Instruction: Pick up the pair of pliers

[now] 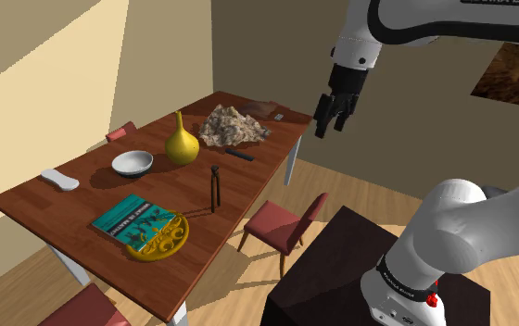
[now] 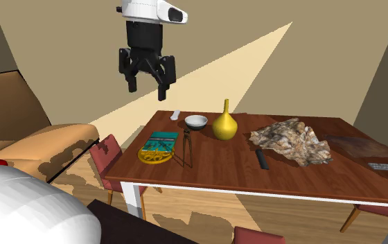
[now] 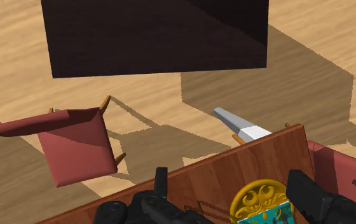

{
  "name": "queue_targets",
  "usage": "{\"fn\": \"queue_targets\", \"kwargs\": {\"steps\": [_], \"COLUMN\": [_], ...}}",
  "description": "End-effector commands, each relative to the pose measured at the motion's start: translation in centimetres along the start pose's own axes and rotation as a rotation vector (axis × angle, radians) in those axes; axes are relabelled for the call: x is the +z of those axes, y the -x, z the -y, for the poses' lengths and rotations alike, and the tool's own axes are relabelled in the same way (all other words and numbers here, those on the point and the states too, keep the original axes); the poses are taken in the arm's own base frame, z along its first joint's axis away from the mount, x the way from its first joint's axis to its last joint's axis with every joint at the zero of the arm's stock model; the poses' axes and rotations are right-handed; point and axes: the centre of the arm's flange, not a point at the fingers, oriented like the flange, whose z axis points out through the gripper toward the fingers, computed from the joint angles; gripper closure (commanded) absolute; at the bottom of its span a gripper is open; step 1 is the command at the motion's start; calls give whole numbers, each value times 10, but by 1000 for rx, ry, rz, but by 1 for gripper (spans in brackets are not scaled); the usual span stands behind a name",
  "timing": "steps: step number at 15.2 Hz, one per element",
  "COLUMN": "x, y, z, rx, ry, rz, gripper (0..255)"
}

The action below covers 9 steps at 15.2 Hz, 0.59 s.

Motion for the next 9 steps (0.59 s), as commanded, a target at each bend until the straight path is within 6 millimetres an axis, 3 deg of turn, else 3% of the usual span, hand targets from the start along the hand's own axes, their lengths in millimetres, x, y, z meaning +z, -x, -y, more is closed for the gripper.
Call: {"fn": "queue_targets", "kwargs": {"steps": [1, 9], "x": [0, 66], "y": [0, -75], "z": [0, 24], "rx": [0, 11], "ry": [0, 23], "rz": [0, -31], "gripper": [0, 0]}}
